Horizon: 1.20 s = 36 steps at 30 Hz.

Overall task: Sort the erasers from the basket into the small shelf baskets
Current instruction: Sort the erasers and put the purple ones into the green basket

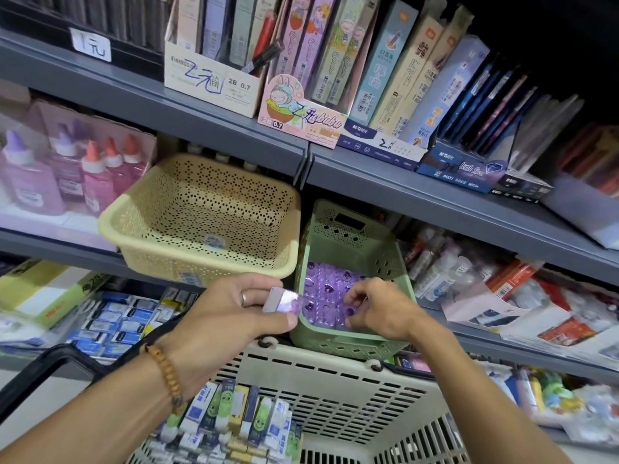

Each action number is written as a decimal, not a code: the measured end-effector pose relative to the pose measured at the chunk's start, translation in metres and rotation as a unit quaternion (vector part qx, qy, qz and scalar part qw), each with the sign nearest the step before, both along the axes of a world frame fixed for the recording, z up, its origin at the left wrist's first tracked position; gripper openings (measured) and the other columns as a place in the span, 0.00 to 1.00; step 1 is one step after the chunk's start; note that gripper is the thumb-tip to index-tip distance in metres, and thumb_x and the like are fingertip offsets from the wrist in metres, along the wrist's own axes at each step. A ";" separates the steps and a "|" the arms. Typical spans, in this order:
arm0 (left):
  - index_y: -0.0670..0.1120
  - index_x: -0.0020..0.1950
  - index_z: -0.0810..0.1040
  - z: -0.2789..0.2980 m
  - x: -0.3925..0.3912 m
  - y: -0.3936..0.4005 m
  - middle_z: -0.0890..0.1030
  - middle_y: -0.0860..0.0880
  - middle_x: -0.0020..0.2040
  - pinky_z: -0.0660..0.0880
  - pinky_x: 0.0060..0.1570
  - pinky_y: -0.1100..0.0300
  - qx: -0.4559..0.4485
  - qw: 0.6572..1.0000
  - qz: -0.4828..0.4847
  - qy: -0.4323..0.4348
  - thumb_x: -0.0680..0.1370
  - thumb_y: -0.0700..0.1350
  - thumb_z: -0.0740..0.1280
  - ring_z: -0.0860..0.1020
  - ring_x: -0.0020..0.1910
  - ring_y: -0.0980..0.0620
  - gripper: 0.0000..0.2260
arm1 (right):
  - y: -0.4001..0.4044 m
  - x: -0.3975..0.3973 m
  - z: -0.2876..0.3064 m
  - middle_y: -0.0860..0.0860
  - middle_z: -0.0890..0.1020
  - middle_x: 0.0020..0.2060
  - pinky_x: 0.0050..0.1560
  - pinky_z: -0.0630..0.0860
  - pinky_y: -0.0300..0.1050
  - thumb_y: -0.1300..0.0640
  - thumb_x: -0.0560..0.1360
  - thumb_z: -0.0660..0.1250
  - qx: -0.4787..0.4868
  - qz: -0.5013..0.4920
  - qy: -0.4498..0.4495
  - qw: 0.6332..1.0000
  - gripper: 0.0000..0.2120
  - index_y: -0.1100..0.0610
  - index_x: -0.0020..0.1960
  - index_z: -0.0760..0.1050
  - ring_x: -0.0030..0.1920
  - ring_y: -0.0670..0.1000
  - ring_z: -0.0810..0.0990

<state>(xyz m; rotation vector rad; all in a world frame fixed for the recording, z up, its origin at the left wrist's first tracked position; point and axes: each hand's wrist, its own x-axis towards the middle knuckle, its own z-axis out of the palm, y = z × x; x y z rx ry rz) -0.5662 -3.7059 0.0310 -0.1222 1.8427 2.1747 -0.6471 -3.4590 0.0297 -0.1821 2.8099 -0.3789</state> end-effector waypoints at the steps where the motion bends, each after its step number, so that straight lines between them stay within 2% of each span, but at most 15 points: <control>1: 0.48 0.55 0.80 0.001 0.000 0.000 0.86 0.50 0.47 0.76 0.55 0.54 -0.004 1.000 0.002 0.004 0.66 0.35 0.78 0.84 0.48 0.51 0.20 | 0.001 -0.001 -0.001 0.45 0.77 0.37 0.42 0.68 0.36 0.59 0.68 0.78 0.003 -0.002 0.002 1.000 0.12 0.51 0.44 0.76 0.41 0.47 0.76; 6: 0.51 0.50 0.85 0.001 0.002 0.003 0.86 0.49 0.47 0.80 0.43 0.60 0.004 1.000 0.026 0.015 0.66 0.36 0.78 0.84 0.46 0.49 0.16 | 0.002 0.008 0.005 0.45 0.78 0.45 0.49 0.69 0.37 0.53 0.72 0.75 -0.003 -0.003 0.067 0.998 0.10 0.51 0.51 0.78 0.43 0.47 0.76; 9: 0.45 0.51 0.83 0.000 0.001 0.008 0.86 0.46 0.46 0.81 0.46 0.59 0.050 0.998 0.040 0.007 0.66 0.40 0.76 0.84 0.47 0.48 0.14 | -0.013 0.028 0.017 0.44 0.81 0.43 0.44 0.73 0.38 0.53 0.73 0.74 -0.167 -0.009 0.109 0.980 0.07 0.50 0.50 0.79 0.40 0.46 0.80; 11: 0.41 0.54 0.81 0.001 0.001 0.009 0.86 0.43 0.45 0.81 0.44 0.61 0.115 0.992 0.048 -0.025 0.65 0.45 0.74 0.85 0.47 0.46 0.18 | -0.028 0.045 0.026 0.45 0.83 0.43 0.41 0.75 0.37 0.54 0.70 0.76 -0.284 -0.001 0.105 0.953 0.10 0.47 0.50 0.80 0.39 0.45 0.81; 13: 0.39 0.54 0.81 0.002 0.003 0.012 0.85 0.41 0.45 0.81 0.41 0.62 0.145 0.987 0.048 -0.046 0.65 0.48 0.73 0.85 0.46 0.45 0.21 | -0.042 0.062 0.031 0.45 0.82 0.46 0.39 0.76 0.36 0.55 0.67 0.77 -0.347 0.025 0.105 0.932 0.16 0.46 0.52 0.79 0.40 0.44 0.82; 16: 0.40 0.50 0.82 0.004 0.007 0.018 0.85 0.40 0.44 0.80 0.35 0.62 0.150 0.987 0.031 -0.055 0.65 0.51 0.72 0.85 0.39 0.47 0.20 | -0.060 0.077 0.030 0.45 0.78 0.52 0.42 0.79 0.38 0.59 0.69 0.77 -0.319 0.075 0.156 0.932 0.19 0.47 0.56 0.77 0.44 0.45 0.81; 19: 0.41 0.43 0.82 0.003 0.007 0.023 0.85 0.41 0.42 0.79 0.32 0.63 0.147 0.987 0.041 -0.057 0.66 0.52 0.72 0.83 0.33 0.51 0.15 | -0.064 0.083 0.031 0.44 0.75 0.52 0.49 0.79 0.41 0.57 0.71 0.76 -0.251 0.102 0.199 0.942 0.18 0.49 0.59 0.78 0.45 0.44 0.80; 22: 0.42 0.43 0.82 0.002 0.009 0.028 0.85 0.41 0.42 0.79 0.34 0.63 0.142 0.988 0.026 -0.048 0.67 0.54 0.71 0.83 0.35 0.51 0.16 | -0.059 0.088 0.033 0.42 0.75 0.51 0.52 0.76 0.39 0.52 0.70 0.76 -0.211 0.113 0.221 0.945 0.22 0.49 0.63 0.77 0.47 0.43 0.78; 24: 0.43 0.44 0.82 0.003 0.010 0.032 0.85 0.43 0.42 0.79 0.33 0.63 0.125 0.991 0.000 -0.040 0.68 0.56 0.69 0.84 0.37 0.50 0.17 | -0.052 0.088 0.033 0.43 0.76 0.49 0.52 0.76 0.37 0.54 0.71 0.75 -0.208 0.111 0.226 0.945 0.21 0.48 0.63 0.78 0.47 0.43 0.78; 26: 0.46 0.45 0.83 0.002 0.011 0.035 0.85 0.45 0.43 0.78 0.32 0.64 0.046 0.999 -0.003 0.000 0.70 0.56 0.69 0.84 0.39 0.52 0.15 | -0.038 0.083 0.035 0.43 0.76 0.48 0.50 0.76 0.37 0.58 0.71 0.74 -0.206 0.081 0.212 0.952 0.21 0.48 0.62 0.77 0.46 0.44 0.79; 27: 0.48 0.47 0.82 -0.002 0.009 0.034 0.84 0.47 0.44 0.78 0.34 0.64 -0.042 0.998 0.005 0.056 0.72 0.55 0.70 0.83 0.40 0.56 0.12 | -0.028 0.078 0.038 0.43 0.77 0.47 0.47 0.76 0.36 0.60 0.70 0.74 -0.199 0.046 0.200 0.958 0.22 0.49 0.62 0.76 0.44 0.43 0.79; 29: 0.53 0.53 0.80 -0.012 0.005 0.031 0.80 0.55 0.48 0.78 0.45 0.61 -0.256 0.946 0.017 0.200 0.73 0.54 0.71 0.80 0.44 0.59 0.11 | -0.004 0.063 0.043 0.44 0.78 0.44 0.41 0.72 0.30 0.63 0.69 0.73 -0.139 -0.023 0.164 0.976 0.21 0.51 0.61 0.75 0.40 0.42 0.77; 31: 0.56 0.61 0.76 -0.018 0.003 0.031 0.74 0.58 0.54 0.75 0.54 0.58 -0.395 0.875 0.001 0.279 0.74 0.57 0.69 0.76 0.51 0.58 0.16 | 0.014 0.048 0.043 0.46 0.77 0.41 0.39 0.70 0.32 0.63 0.69 0.73 -0.032 -0.036 0.114 0.992 0.19 0.53 0.57 0.75 0.40 0.45 0.75; 33: 0.57 0.64 0.74 -0.021 0.002 0.034 0.69 0.59 0.56 0.73 0.54 0.62 -0.461 0.834 -0.016 0.303 0.75 0.60 0.65 0.74 0.50 0.58 0.18 | 0.020 0.034 0.037 0.46 0.76 0.43 0.47 0.71 0.38 0.63 0.70 0.72 0.045 -0.010 0.062 0.997 0.17 0.54 0.57 0.75 0.46 0.49 0.74; 36: 0.58 0.64 0.74 -0.026 0.000 0.036 0.66 0.60 0.55 0.69 0.46 0.68 -0.483 0.817 -0.016 0.314 0.76 0.62 0.62 0.73 0.46 0.59 0.18 | 0.013 0.016 0.024 0.51 0.77 0.53 0.54 0.71 0.40 0.67 0.71 0.67 0.119 0.023 0.019 0.992 0.15 0.53 0.55 0.75 0.54 0.51 0.74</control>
